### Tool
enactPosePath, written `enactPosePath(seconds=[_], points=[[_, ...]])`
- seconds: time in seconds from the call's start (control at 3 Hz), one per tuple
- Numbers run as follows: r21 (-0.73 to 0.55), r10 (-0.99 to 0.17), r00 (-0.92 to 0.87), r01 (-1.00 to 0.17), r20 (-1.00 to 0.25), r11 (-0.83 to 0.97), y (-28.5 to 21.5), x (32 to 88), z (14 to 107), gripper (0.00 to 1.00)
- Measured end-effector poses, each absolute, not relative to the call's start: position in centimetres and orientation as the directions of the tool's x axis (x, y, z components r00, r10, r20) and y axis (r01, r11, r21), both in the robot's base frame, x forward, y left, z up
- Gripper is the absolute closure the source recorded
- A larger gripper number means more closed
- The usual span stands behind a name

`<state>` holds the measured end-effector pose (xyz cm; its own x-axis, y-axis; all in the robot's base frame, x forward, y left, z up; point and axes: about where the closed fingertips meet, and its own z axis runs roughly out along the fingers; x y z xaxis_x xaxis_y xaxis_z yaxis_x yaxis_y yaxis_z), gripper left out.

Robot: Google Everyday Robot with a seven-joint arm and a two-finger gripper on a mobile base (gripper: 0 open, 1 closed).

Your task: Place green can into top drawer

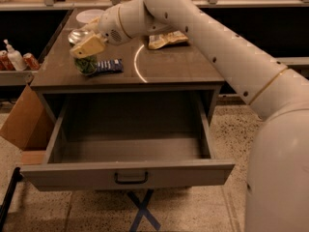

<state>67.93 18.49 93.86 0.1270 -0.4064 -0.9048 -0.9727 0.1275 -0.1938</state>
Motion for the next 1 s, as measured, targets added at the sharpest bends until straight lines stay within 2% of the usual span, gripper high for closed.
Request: enactPosePath(seconds=[0.33, 1.0], points=[[-0.206, -0.421, 0.158, -0.976, -0.893, 0.073, 18.8, 64.7, 94.0, 1.0], [-0.164, -0.551, 0.108, -0.985, -0.827, 0.054, 17.1, 59.4, 90.4, 1.0]])
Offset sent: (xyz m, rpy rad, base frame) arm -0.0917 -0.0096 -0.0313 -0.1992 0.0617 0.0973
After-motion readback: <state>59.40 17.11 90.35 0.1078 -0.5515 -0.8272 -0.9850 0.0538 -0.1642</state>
